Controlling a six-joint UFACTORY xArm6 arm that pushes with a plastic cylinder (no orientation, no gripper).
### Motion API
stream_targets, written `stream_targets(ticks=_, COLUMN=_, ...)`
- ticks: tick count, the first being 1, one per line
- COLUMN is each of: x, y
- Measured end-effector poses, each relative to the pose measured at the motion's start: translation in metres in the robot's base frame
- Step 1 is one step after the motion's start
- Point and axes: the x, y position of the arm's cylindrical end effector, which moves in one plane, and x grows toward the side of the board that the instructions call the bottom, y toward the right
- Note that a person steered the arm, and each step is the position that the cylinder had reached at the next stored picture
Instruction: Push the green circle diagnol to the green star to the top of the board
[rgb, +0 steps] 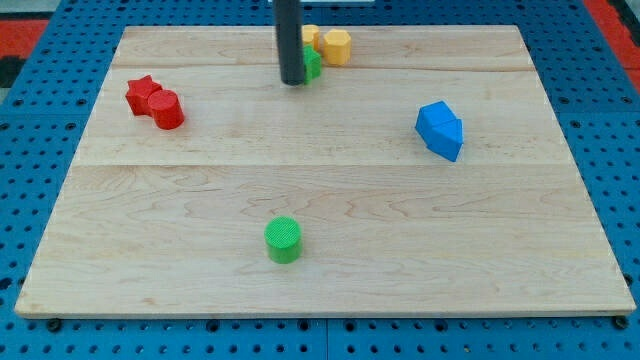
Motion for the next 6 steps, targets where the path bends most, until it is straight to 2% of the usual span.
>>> stream_targets(ticks=1, x=0.000, y=0.005)
stream_targets(ticks=2, x=0.031, y=0.005)
stream_targets(ticks=3, x=0.093, y=0.018)
stream_targets(ticks=4, x=0.175, y=0.060)
stream_targets(ticks=5, x=0.263, y=0.076)
stream_targets(ticks=6, x=0.300, y=0.033)
